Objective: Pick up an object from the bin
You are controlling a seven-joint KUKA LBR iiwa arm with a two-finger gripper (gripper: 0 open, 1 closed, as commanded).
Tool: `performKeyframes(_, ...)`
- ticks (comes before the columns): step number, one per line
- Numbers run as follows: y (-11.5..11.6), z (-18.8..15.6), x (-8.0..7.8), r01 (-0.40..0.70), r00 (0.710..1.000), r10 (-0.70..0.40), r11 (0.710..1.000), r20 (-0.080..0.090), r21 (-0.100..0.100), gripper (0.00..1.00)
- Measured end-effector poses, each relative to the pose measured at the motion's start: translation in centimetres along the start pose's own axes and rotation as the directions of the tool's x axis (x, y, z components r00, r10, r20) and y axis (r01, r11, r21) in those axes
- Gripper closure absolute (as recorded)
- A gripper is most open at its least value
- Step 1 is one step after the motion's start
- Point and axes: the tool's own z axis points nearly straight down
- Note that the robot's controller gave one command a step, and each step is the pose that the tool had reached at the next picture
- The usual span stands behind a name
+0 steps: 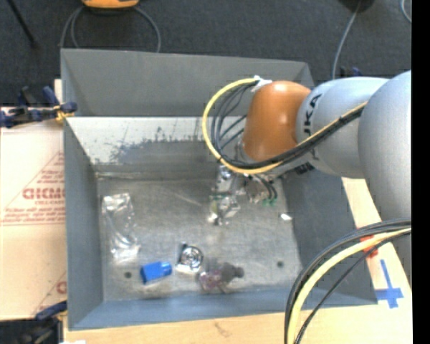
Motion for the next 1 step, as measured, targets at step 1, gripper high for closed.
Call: performKeyframes(1, -2.47, -13.97, 2.28, 0.003, 1.0, -0.003, 1.0, -0.005, 0.0, 1.0)
